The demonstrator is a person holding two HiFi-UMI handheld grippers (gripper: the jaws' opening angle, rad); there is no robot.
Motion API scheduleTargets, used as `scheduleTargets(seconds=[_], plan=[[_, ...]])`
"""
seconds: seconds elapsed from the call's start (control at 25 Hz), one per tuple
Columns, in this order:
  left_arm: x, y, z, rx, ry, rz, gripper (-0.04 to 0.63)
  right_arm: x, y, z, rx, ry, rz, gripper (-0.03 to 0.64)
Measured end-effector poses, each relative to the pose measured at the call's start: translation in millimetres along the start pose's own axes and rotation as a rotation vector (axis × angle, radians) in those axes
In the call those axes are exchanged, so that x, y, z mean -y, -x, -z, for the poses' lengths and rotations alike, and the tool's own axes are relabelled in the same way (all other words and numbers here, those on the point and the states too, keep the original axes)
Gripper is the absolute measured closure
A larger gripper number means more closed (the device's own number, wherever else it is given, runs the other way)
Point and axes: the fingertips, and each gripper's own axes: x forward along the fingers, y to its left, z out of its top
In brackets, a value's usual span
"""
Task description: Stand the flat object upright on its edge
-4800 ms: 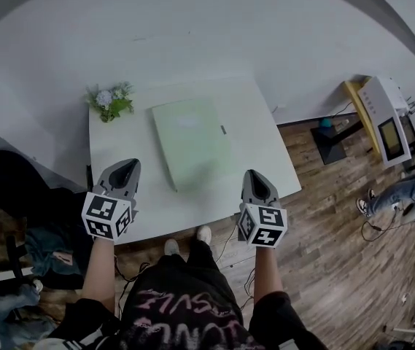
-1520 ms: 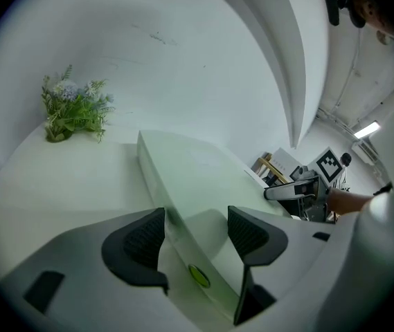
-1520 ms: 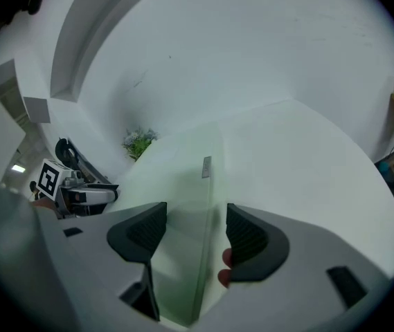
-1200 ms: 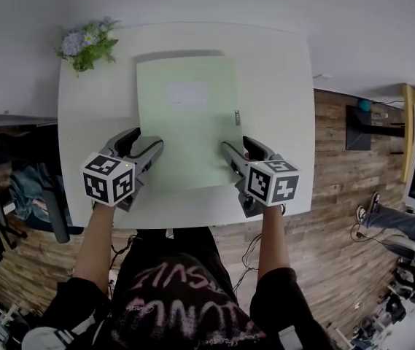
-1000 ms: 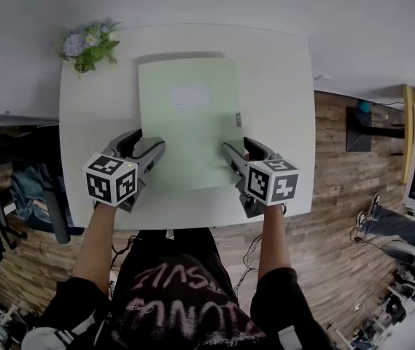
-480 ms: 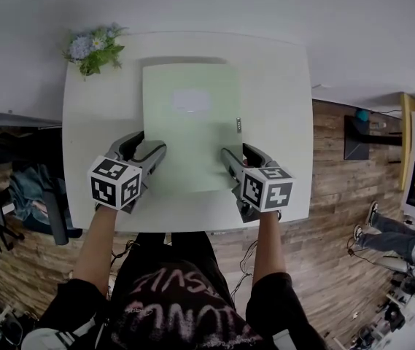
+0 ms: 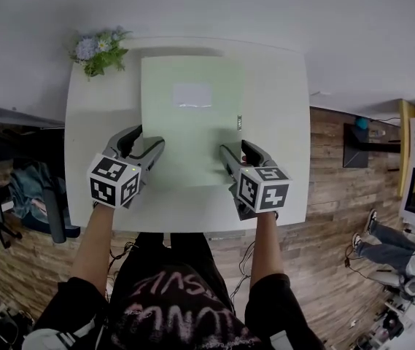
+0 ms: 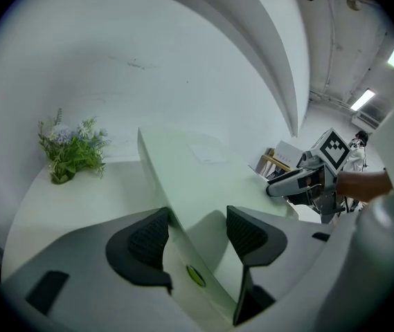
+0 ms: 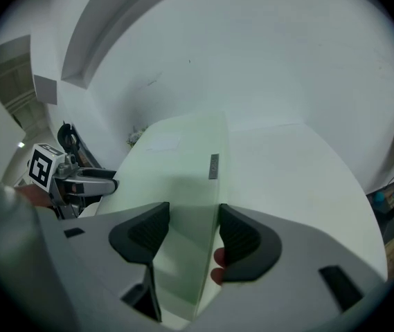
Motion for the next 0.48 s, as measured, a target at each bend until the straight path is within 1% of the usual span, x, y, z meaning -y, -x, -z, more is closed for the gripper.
scheduleTargets(seconds=[0.48], plan=[[5, -4, -39, 0.135, -0.104, -0.059, 0.316, 13, 1, -38, 0.102, 0.102, -0.001, 0.373]])
